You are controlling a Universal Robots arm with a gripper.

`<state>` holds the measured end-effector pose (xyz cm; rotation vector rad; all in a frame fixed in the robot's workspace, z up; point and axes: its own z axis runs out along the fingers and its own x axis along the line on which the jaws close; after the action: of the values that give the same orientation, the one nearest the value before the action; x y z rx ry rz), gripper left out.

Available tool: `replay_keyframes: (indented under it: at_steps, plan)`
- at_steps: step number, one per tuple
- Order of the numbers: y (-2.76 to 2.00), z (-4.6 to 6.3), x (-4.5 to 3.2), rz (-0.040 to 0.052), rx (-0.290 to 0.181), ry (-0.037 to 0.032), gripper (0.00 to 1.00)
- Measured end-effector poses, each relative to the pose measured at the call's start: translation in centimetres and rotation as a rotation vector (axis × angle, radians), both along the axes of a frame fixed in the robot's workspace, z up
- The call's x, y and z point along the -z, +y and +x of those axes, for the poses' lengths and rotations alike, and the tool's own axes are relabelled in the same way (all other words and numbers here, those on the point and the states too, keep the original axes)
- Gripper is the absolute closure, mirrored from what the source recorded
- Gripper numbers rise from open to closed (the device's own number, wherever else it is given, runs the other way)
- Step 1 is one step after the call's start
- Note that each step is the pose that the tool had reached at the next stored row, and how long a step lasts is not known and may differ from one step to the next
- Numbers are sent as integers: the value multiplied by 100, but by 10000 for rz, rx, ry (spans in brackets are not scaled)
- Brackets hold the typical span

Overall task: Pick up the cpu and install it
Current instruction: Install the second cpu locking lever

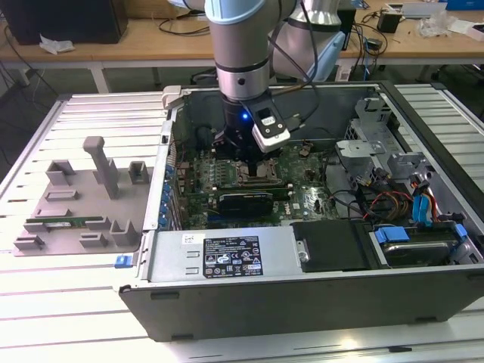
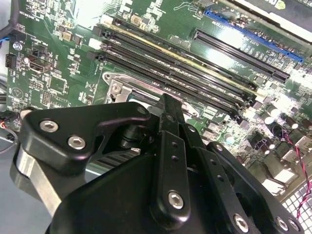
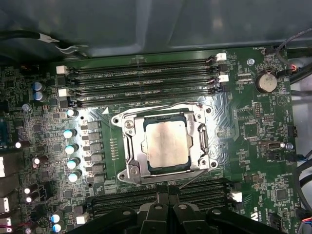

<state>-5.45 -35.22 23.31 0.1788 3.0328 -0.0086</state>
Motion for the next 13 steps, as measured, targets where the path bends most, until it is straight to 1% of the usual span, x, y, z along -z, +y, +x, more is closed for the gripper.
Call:
replay_keyframes:
  at_steps: [9,13]
  plan:
    - [-3,-43,51,2,0,0,89]
    - [-9,-122,82,4,0,-9,89]
